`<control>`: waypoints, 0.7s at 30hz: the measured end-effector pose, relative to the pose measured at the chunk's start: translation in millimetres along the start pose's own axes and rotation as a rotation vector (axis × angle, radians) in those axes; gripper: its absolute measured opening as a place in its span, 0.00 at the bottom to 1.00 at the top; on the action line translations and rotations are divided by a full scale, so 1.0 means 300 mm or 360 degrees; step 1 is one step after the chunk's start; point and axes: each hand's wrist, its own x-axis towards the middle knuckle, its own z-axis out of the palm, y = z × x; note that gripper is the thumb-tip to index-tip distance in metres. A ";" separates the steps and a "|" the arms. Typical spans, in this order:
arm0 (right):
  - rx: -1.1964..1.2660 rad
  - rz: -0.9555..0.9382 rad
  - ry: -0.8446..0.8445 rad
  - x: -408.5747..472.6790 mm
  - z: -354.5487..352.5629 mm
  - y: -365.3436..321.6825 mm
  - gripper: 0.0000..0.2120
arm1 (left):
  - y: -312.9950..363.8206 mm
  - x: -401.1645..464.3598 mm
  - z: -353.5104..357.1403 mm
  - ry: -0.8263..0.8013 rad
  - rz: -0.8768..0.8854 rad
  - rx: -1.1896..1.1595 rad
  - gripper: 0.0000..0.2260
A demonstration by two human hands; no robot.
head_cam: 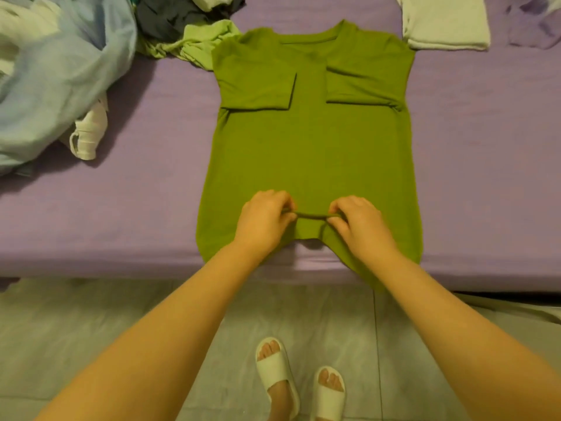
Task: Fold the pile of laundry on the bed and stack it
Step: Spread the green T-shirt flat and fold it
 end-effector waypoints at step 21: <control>0.0709 0.0399 -0.0129 0.053 -0.013 -0.035 0.05 | -0.085 0.026 -0.033 -0.0276 0.0052 -0.0287 0.09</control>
